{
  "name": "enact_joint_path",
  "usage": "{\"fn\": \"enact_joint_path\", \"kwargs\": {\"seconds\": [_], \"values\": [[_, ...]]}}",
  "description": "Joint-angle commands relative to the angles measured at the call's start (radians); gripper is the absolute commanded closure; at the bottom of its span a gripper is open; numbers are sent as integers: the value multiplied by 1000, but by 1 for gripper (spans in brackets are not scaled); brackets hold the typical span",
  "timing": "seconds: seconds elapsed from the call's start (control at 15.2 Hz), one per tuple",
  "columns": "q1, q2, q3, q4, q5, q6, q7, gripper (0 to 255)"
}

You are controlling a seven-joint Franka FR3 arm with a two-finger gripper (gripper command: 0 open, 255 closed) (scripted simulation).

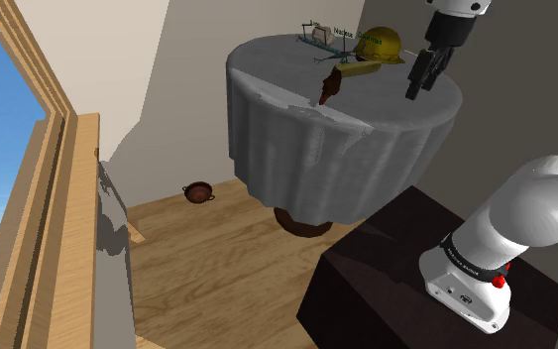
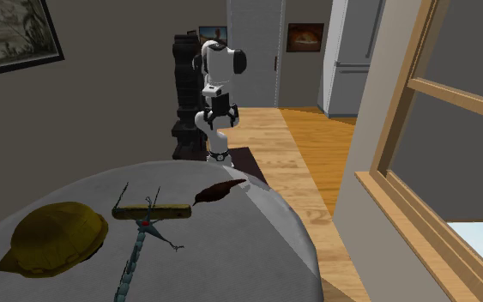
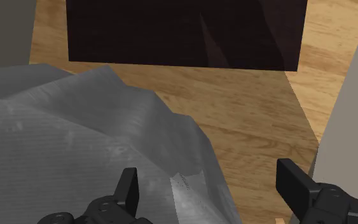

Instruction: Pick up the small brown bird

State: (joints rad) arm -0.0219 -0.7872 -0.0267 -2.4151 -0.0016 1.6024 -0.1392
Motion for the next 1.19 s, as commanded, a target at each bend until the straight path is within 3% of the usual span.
{"fn": "enact_joint_path", "kwargs": {"seconds": [0.0, 0.53, 1.12], "values": [[0, 0, 0, 0, 0, 0, 0, 0], [-62, 284, 103, 103, 9, 215, 284, 0], [-135, 624, 169, 331, -71, 348, 606, 0]]}}
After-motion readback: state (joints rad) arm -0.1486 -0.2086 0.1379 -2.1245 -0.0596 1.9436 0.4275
